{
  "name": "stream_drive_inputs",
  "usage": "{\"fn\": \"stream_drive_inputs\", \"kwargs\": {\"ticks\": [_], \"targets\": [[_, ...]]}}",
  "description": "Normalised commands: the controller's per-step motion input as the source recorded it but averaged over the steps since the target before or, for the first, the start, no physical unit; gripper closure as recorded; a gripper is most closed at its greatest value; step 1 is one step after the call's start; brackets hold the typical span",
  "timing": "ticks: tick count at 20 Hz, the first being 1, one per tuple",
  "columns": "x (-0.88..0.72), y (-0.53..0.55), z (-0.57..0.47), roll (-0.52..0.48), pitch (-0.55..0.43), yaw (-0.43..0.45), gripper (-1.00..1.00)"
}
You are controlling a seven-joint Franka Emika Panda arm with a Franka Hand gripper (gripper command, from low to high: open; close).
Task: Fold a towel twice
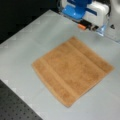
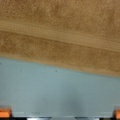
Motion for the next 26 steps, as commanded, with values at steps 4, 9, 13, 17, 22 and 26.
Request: {"fn": "stream_drive_inputs", "kwargs": {"ticks": [4, 9, 13, 17, 22, 26], "targets": [[0.07, 0.06, -0.02, -0.015, 0.298, -0.031, -1.0], [0.28, 0.16, -0.01, -0.011, 0.193, -0.248, -1.0], [0.52, 0.25, 0.01, -0.009, 0.154, -0.298, -1.0], [0.76, 0.35, -0.02, -0.056, 0.247, -0.306, -1.0], [0.85, 0.35, -0.01, -0.085, 0.326, -0.234, -1.0], [0.74, 0.26, -0.02, -0.153, 0.284, -0.257, -1.0]]}}
